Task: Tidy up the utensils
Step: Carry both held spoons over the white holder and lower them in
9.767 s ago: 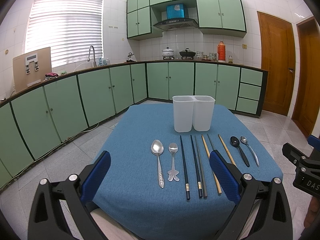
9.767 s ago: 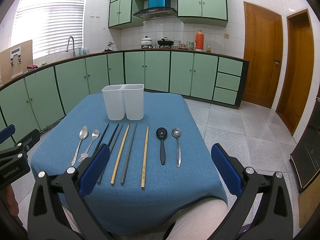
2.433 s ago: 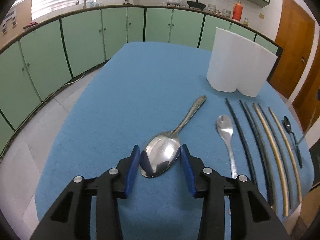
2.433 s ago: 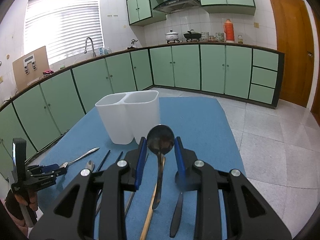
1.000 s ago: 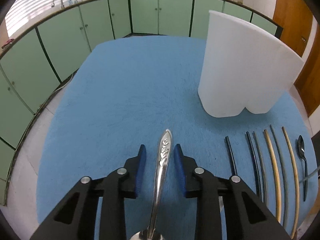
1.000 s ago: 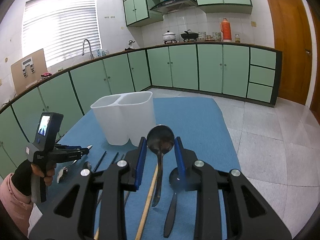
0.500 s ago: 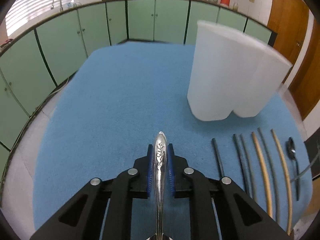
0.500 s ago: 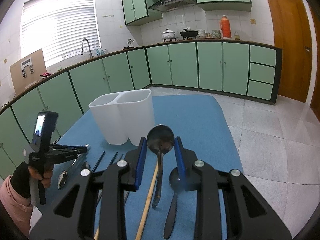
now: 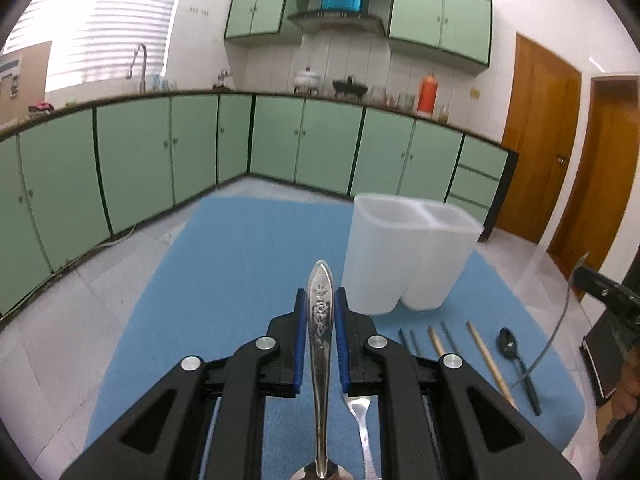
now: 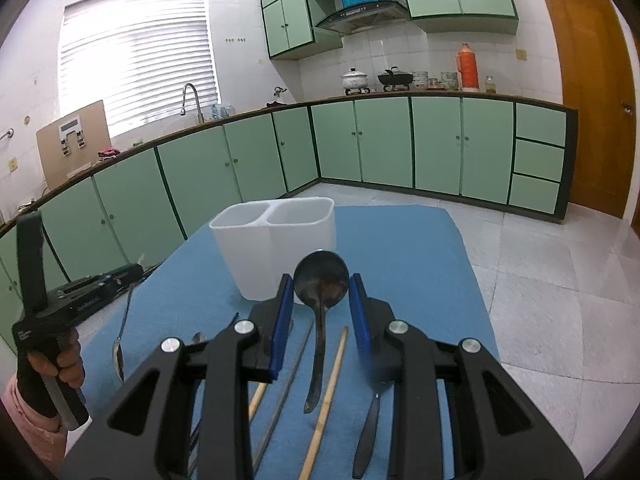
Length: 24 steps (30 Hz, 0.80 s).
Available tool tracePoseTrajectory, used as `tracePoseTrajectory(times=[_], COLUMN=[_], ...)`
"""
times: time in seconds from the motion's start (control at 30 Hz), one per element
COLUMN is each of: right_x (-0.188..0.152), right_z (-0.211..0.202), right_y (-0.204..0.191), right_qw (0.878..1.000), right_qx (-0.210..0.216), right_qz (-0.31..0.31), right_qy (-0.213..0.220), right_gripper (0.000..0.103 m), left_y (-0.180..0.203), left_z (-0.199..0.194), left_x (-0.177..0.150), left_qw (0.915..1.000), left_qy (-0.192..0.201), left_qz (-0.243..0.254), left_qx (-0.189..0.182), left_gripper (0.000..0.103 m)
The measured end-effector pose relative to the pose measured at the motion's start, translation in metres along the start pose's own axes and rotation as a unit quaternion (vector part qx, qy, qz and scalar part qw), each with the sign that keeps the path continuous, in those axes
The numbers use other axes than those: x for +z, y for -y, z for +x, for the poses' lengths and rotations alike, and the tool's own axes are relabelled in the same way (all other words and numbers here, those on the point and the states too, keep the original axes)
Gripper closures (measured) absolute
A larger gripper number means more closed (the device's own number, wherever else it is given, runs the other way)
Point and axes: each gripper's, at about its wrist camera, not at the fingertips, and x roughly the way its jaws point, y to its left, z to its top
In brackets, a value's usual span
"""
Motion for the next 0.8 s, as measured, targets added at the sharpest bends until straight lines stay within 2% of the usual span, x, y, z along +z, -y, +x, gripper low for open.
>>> tracePoseTrajectory(times=[0.23, 0.43, 0.7, 0.8], right_x=[0.027, 0.068, 0.128, 0.141], right_z=[-0.009, -0.01, 0.021, 0.046], right_y=[-0.006, -0.011, -0.011, -0.008], right_qw=[1.0, 0.997, 0.994, 0.994], right_qx=[0.002, 0.008, 0.011, 0.011], right_qz=[-0.013, -0.027, -0.033, -0.026], right_qy=[0.028, 0.067, 0.104, 0.11], right_gripper=[0.076, 0.076, 0.076, 0.076], left_y=[0.009, 0.023, 0.049, 0.055], left_z=[-0.021, -0.023, 0.014, 0.037], left_x=[0.033, 0.08, 0.147, 0.158], left_qw=[0.9982, 0.9913, 0.9755, 0.9725], left_qy=[0.057, 0.123, 0.207, 0.219], left_qz=[0.002, 0.003, 0.021, 0.022], left_qx=[-0.018, -0.047, -0.07, -0.078], left_gripper=[0.09, 0.09, 0.09, 0.09])
